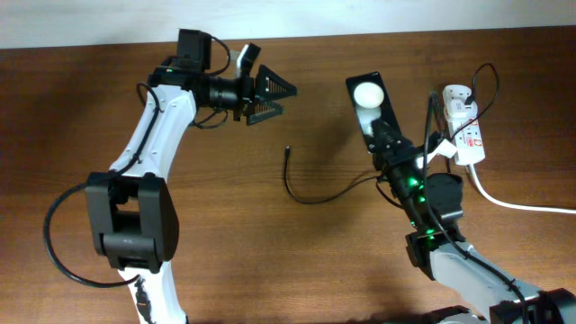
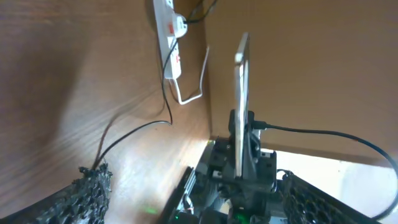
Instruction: Plug charger to phone and switch on socket
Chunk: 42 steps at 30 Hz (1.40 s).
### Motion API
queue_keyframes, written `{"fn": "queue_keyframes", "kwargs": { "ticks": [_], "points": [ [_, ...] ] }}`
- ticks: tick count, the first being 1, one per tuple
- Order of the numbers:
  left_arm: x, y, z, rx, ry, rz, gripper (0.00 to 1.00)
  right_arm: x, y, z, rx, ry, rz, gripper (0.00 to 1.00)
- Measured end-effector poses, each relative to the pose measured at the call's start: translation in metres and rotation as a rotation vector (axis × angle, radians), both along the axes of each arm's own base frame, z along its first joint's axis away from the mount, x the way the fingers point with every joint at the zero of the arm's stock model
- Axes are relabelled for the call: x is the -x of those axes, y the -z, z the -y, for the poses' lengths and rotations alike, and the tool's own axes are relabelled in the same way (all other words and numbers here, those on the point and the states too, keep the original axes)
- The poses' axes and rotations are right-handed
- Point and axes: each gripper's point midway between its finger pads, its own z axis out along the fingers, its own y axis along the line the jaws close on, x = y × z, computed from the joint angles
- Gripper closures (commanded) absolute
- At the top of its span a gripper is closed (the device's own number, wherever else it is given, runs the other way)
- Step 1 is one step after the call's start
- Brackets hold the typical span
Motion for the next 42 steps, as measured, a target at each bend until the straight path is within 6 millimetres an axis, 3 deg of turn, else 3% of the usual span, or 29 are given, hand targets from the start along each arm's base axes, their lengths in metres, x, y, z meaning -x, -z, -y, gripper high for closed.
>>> {"fn": "queue_keyframes", "kwargs": {
  "ticks": [3, 10, 19, 23, 30, 37, 42],
  "points": [
    [0.001, -0.006, 0.014, 0.017, 0.02, 0.019, 0.09, 0.007, 0.0, -0.025, -0.01, -0.003, -0.003, 0.96],
    [0.005, -0.017, 0.048, 0.045, 0.048, 0.006, 0.17, 0.012, -0.002, -0.038, -0.025, 0.035, -0.002, 0.96],
    [0.02, -0.019, 0.096, 0.025, 0.076, -0.004, 0.38, 0.007, -0.013, -0.036, -0.064, 0.067, 0.013, 0.96],
    [0.021, -0.029, 0.116, 0.047, 0.081, 0.047, 0.47, 0.006, -0.01, -0.035, -0.072, 0.071, -0.01, 0.96],
    [0.019, -0.03, 0.127, 0.035, 0.05, 0.047, 0.56, 0.003, -0.011, -0.032, -0.146, 0.093, -0.036, 0.96],
    [0.022, -0.027, 0.137, 0.017, 0.042, 0.051, 0.58, 0.003, -0.011, -0.029, -0.157, 0.109, -0.036, 0.96],
    [0.021, -0.027, 0.139, 0.014, 0.032, 0.041, 0.69, 0.002, -0.012, -0.028, -0.16, 0.113, -0.033, 0.96]
  ]
}}
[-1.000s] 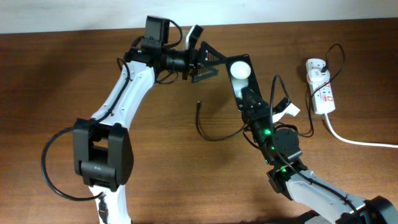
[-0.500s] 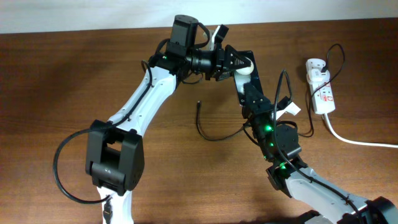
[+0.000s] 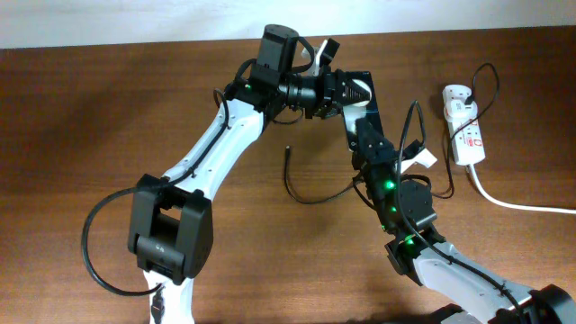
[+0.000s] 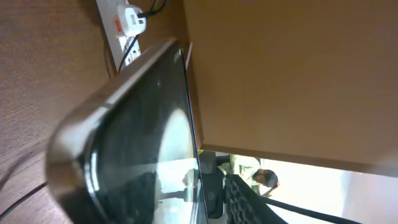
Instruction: Plug charger to phone and switch on socket
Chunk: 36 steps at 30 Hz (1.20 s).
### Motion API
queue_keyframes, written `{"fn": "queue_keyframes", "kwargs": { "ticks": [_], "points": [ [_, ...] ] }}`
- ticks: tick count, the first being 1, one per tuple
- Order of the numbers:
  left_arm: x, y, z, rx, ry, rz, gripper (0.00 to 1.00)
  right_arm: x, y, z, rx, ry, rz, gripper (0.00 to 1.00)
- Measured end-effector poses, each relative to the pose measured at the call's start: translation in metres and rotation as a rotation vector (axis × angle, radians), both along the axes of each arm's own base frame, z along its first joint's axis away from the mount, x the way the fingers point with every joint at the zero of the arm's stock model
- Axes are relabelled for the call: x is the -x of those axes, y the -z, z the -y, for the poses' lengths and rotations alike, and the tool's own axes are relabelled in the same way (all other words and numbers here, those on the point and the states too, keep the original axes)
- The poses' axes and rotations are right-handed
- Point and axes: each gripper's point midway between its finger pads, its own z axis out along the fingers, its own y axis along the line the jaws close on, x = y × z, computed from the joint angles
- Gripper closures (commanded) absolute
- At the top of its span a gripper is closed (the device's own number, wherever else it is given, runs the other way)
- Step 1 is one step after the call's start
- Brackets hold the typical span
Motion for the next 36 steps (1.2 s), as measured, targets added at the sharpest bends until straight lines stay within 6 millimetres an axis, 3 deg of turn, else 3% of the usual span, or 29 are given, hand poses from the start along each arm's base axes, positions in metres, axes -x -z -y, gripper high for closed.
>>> {"fn": "queue_keyframes", "kwargs": {
  "ticks": [8, 11, 19, 20, 29, 32, 33, 36],
  "points": [
    [-0.004, 0.0, 0.003, -0.007, -0.028, -0.003, 0.75, -0.001, -0.002, 0.001, -0.005, 0.007, 0.005, 0.96],
    [-0.004, 0.001, 0.004, -0.011, -0.035, -0.004, 0.85, -0.001, -0.003, 0.001, -0.008, 0.012, 0.006, 0.96],
    [-0.005, 0.0, 0.004, -0.009, -0.038, 0.001, 1.0, -0.001, -0.005, 0.002, -0.047, 0.012, 0.003, 0.95],
    [-0.005, 0.0, 0.004, -0.009, -0.038, 0.001, 1.0, -0.001, -0.005, 0.002, -0.049, 0.012, 0.002, 0.84],
    [-0.001, 0.0, 0.009, -0.011, -0.028, 0.007, 1.0, 0.004, 0.009, -0.018, 0.017, -0.074, -0.038, 0.29],
    [-0.019, 0.0, -0.011, -0.01, -0.075, 0.005, 1.0, 0.005, 0.018, -0.021, 0.035, -0.085, -0.073, 0.12],
    [-0.031, 0.0, -0.028, -0.01, -0.107, 0.01, 1.0, 0.005, 0.025, -0.022, 0.047, -0.093, -0.102, 0.01],
    [-0.049, 0.012, -0.065, -0.049, -0.171, -0.023, 1.0, 0.011, 0.066, -0.026, 0.114, -0.129, -0.259, 0.01]
  ]
}}
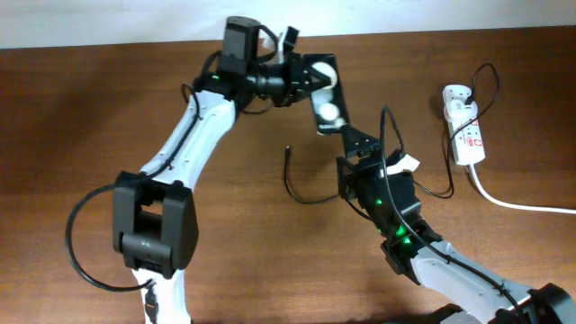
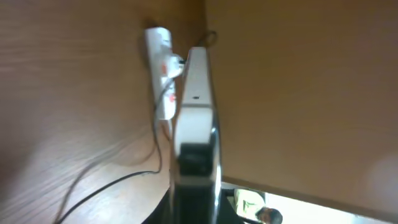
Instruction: Plug charger to phone and switch on socket
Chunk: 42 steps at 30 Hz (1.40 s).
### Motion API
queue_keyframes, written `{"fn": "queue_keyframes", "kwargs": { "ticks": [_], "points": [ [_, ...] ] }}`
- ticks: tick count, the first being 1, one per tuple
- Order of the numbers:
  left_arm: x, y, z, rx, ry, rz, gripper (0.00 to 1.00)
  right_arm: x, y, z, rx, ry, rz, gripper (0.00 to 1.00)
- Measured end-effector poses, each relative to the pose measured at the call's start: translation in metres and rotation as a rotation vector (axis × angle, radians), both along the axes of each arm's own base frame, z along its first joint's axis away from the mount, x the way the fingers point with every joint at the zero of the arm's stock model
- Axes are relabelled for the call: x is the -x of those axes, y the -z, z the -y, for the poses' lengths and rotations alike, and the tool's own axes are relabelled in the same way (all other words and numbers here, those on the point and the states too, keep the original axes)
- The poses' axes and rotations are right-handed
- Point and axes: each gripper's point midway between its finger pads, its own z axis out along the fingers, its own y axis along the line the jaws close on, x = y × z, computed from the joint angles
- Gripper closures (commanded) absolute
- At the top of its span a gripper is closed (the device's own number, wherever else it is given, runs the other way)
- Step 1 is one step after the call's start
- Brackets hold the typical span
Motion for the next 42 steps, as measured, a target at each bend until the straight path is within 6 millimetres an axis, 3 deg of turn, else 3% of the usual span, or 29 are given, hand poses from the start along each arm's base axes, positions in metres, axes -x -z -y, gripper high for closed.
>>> {"fn": "queue_keyframes", "kwargs": {
  "ticks": [2, 5, 8, 13, 16, 19, 22, 24, 26, 28, 29, 30, 32, 33, 36, 39, 42],
  "points": [
    [-0.006, 0.012, -0.027, -0.034, -0.029, -0.034, 1.0, 0.013, 0.037, -0.002, 0.059, -0.041, -0.15, 0.01],
    [-0.009, 0.021, -0.056, -0.058, -0.042, -0.048, 1.0, 0.029, 0.059, -0.012, 0.121, -0.147, -0.224, 0.01],
    [-0.015, 0.017, -0.087, -0.027, -0.04, -0.011, 1.0, 0.043, 0.059, -0.033, 0.263, -0.367, -0.138, 0.01],
    [-0.032, 0.002, -0.172, 0.066, -0.123, 0.013, 1.0, 0.065, 0.057, -0.056, 0.432, -0.631, 0.022, 0.01],
    [-0.028, 0.001, -0.185, 0.086, -0.125, -0.001, 1.0, 0.078, 0.072, -0.055, 0.534, -0.741, -0.086, 0.01],
    [-0.023, 0.002, -0.186, 0.086, -0.101, 0.03, 1.0, 0.074, 0.05, -0.041, 0.747, -0.818, -0.204, 0.01],
    [-0.028, 0.001, -0.209, 0.083, -0.139, 0.055, 1.0, 0.057, 0.018, -0.025, 0.914, -0.778, -0.195, 0.01],
    [-0.031, 0.002, -0.23, 0.082, -0.181, 0.047, 1.0, 0.052, 0.011, -0.023, 0.951, -0.779, -0.21, 0.02],
    [-0.03, 0.005, -0.25, 0.08, -0.219, 0.029, 1.0, 0.038, 0.005, -0.028, 0.978, -0.803, -0.235, 0.02],
    [-0.027, 0.007, -0.255, 0.074, -0.221, 0.028, 1.0, 0.022, 0.002, -0.035, 1.019, -0.872, -0.306, 0.01],
    [-0.024, 0.009, -0.254, 0.07, -0.213, 0.028, 1.0, 0.0, -0.003, -0.046, 1.036, -0.886, -0.287, 0.01],
    [-0.023, 0.01, -0.254, 0.069, -0.212, 0.026, 1.0, -0.001, 0.001, -0.047, 1.048, -0.926, -0.34, 0.01],
    [-0.022, 0.01, -0.257, 0.068, -0.217, 0.027, 1.0, -0.03, 0.01, -0.071, 1.071, -0.97, -0.322, 0.01],
    [-0.022, 0.01, -0.261, 0.067, -0.223, 0.028, 1.0, -0.033, 0.027, -0.084, 1.077, -1.007, -0.328, 0.01],
    [-0.022, 0.011, -0.28, 0.067, -0.263, 0.02, 1.0, -0.041, 0.048, -0.1, 1.081, -1.027, -0.312, 0.01],
    [-0.023, 0.011, -0.298, 0.067, -0.3, 0.019, 1.0, -0.051, 0.056, -0.106, 1.062, -0.998, -0.307, 0.16],
    [-0.023, 0.011, -0.3, 0.067, -0.304, 0.02, 1.0, -0.052, 0.09, -0.11, 1.033, -0.995, -0.388, 0.38]
  ]
}}
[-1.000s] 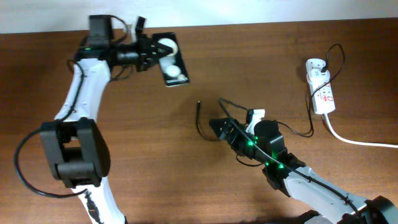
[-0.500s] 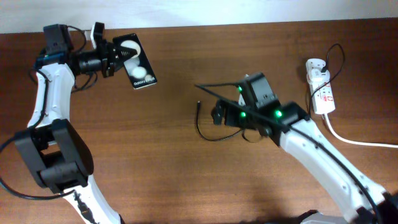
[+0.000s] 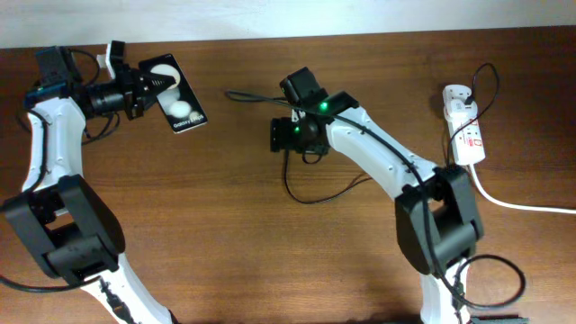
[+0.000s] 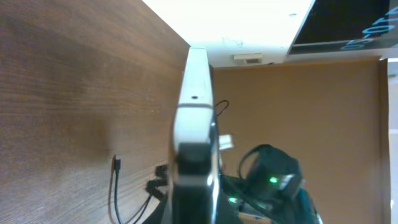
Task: Plug charger to phone and switch on socket
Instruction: 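Grasp the black USB cable end with the right gripper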
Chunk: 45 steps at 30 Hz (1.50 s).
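A black phone [image 3: 180, 97] with a white round grip on its back is held above the table's far left. My left gripper [image 3: 151, 88] is shut on it. In the left wrist view the phone [image 4: 196, 112] shows edge-on between that gripper's [image 4: 196, 186] jaws. The black charger cable [image 3: 310, 198] lies mid-table. Its plug tip [image 3: 288, 153] is also seen in the left wrist view [image 4: 115, 164]. My right gripper [image 3: 274, 137] hovers just beside the tip, its fingers apart and holding nothing. The white socket strip [image 3: 463, 126] lies at the right.
A white charger adapter [image 3: 454, 94] sits in the strip's far end. The strip's white mains lead [image 3: 513, 205] runs off the right edge. My right arm [image 3: 387, 162] stretches across the table's middle. The table's back edge [image 3: 270, 40] meets a pale wall.
The phone was mid-table at the back with both grippers on it. Now my left gripper alone holds it at the far left. My right gripper has let go and sits by the cable's plug tip.
My right gripper held the phone upright near the strip while the left stood open at the back. The left gripper then reached the phone, and both held it further left. Now the left holds it alone at the far left, and the right is at the plug tip.
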### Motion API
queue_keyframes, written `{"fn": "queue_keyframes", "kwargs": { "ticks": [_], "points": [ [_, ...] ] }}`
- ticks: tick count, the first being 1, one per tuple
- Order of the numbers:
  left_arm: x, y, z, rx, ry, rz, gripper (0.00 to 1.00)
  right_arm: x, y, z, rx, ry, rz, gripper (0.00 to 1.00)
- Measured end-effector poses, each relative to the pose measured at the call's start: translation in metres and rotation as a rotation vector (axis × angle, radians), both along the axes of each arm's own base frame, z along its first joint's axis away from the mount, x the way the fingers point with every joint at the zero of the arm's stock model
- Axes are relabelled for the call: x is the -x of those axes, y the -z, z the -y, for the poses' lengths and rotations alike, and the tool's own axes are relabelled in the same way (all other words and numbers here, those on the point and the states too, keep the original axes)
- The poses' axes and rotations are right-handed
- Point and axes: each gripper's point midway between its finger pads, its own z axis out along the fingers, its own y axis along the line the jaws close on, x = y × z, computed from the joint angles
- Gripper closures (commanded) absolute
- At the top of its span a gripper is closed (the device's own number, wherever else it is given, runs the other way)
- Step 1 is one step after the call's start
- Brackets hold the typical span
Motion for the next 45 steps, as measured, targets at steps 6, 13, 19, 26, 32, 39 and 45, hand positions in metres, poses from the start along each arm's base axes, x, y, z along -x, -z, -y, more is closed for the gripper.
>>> {"fn": "queue_keyframes", "kwargs": {
  "ticks": [6, 13, 19, 26, 32, 39, 45],
  "points": [
    [0.003, 0.004, 0.001, -0.001, -0.002, -0.03, 1.0, 0.009, 0.043, -0.02, 0.021, -0.002, -0.058, 0.73],
    [0.01, 0.009, 0.002, -0.018, 0.01, -0.041, 1.0, 0.005, 0.062, -0.012, 0.075, 0.056, -0.065, 0.76],
    [0.012, 0.009, 0.003, -0.028, 0.021, -0.025, 1.0, 0.003, 0.063, -0.013, 0.073, 0.058, -0.063, 0.76],
    [0.012, 0.01, 0.009, -0.027, 0.034, -0.028, 1.0, 0.002, 0.065, -0.011, 0.079, 0.072, -0.061, 0.96],
    [0.016, 0.011, 0.01, -0.03, 0.043, -0.029, 1.0, 0.01, 0.06, -0.019, -0.013, -0.143, -0.082, 0.96],
    [0.029, 0.015, 0.032, -0.042, 0.113, -0.041, 1.0, 0.008, -0.079, -0.011, -0.309, -0.267, 0.075, 0.96],
    [0.037, 0.016, 0.071, -0.054, 0.21, -0.015, 1.0, 0.025, -0.162, 0.019, -0.398, -0.288, 0.187, 0.96]
  ]
}}
